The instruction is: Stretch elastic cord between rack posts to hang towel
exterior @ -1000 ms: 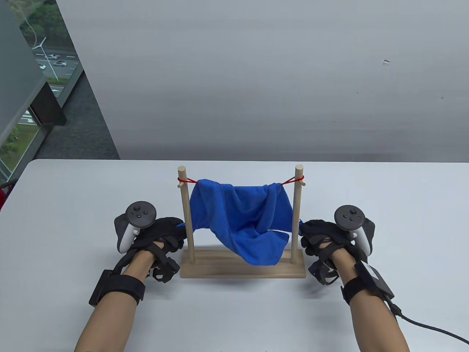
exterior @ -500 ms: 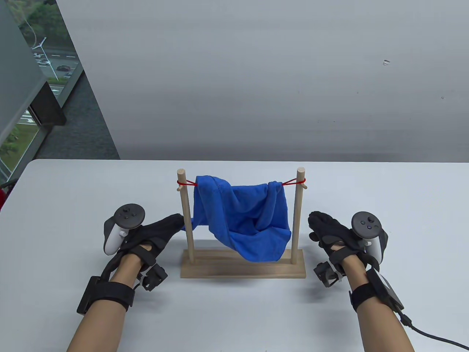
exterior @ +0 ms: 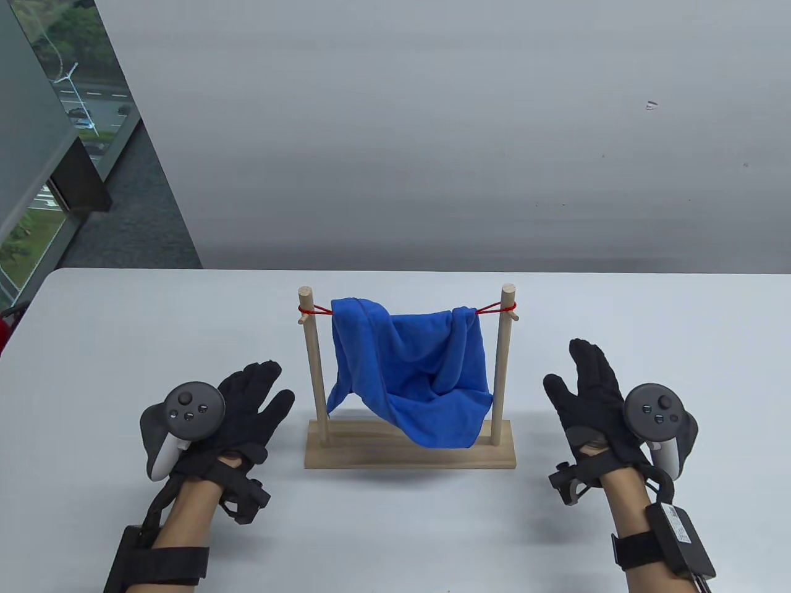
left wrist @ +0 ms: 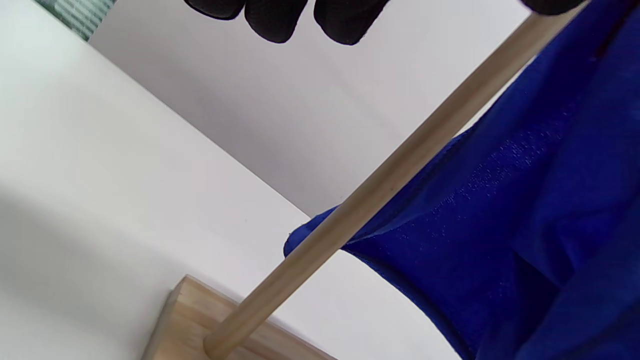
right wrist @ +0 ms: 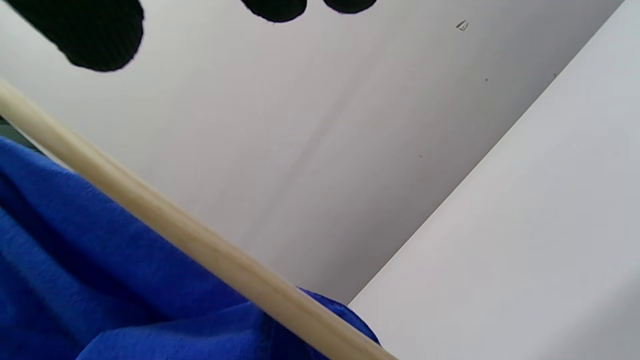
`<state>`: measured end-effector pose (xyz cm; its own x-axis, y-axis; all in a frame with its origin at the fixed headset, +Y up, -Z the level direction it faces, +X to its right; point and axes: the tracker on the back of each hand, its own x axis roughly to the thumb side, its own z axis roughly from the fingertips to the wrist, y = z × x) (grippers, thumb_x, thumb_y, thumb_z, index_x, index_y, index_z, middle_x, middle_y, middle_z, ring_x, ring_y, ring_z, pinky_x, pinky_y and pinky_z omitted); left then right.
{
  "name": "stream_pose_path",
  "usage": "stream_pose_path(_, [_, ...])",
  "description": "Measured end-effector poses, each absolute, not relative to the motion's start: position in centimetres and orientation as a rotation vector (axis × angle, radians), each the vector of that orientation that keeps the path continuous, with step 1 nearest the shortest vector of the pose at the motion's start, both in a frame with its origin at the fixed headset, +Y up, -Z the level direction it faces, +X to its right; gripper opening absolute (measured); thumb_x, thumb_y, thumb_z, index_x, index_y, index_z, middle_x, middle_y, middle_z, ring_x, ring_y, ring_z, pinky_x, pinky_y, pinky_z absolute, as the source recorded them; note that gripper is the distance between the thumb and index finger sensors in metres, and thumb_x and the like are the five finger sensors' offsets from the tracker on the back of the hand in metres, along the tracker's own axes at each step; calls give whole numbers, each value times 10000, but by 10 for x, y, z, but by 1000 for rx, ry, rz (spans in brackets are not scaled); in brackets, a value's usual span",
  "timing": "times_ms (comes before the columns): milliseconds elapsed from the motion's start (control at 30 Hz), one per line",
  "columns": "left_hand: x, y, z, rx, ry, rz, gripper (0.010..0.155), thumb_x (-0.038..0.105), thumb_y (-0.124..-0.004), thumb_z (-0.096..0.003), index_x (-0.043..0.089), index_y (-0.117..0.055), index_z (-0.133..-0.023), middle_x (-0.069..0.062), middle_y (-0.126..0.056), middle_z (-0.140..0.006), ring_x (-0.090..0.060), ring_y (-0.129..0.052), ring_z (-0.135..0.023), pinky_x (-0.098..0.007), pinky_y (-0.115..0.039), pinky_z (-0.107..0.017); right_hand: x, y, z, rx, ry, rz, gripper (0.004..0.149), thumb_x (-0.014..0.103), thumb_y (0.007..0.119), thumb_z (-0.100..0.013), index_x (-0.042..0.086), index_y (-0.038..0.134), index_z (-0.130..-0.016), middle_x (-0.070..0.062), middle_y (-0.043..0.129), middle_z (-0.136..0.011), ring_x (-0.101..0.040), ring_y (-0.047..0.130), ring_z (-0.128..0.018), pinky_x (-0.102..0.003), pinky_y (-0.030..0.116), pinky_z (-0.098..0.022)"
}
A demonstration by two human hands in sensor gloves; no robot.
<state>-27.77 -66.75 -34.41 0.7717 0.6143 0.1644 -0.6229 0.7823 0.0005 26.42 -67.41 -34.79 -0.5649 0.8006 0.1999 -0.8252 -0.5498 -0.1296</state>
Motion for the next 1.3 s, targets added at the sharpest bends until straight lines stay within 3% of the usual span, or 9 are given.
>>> stream_pose_path(133, [-269,-664,-318,138,-152,534,896,833,-571,-419,261,-578,-1110,-100,-560,-1207,-451,-463,-1127,-736,-222,-701,260,-674,-327,193,-303,2265,892,740,645,-453,283,219,-1090,-116,42,-1114,-458,111,-1046,-748,86,-593])
stream_pose_path(300, [-260,-674,-299,204,-138,388,929,874,-535,-399,287,-564,-1119,-80,-530,-1227,-441,-405,-1154,-754,-171,-669,254,-679,-309,184,-349,2458,962,799,611,-433,279,122,-1078,-88,-95,-1073,-432,-13,-1031,-743,-1,-563])
stream_pose_path(533, [-250,-686,-291,168,-159,263,983,945,-460,-350,366,-480,-1143,-38,-377,-1272,-419,-227,-1185,-792,-111,-609,241,-704,-298,121,-251,2761,962,840,574,-421,325,74,-1061,-45,-181,-1037,-420,-109,-1008,-746,-59,-517])
stream_pose_path(800, [-254,-693,-286,106,-136,348,1036,994,-433,-299,404,-412,-1150,-16,-180,-1262,-392,-8,-1137,-825,-53,-538,234,-714,-297,84,-130,2990,940,903,558,-394,444,26,-1018,17,-284,-975,-410,-202,-976,-761,-101,-469])
stream_pose_path(1300, [-258,-701,-289,77,-90,381,979,937,-435,-346,372,-410,-1144,-35,-212,-1247,-369,-79,-1149,-784,-76,-590,236,-718,-300,32,-111,2968,936,886,569,-403,433,31,-1020,-4,-263,-986,-417,-179,-979,-763,-75,-485])
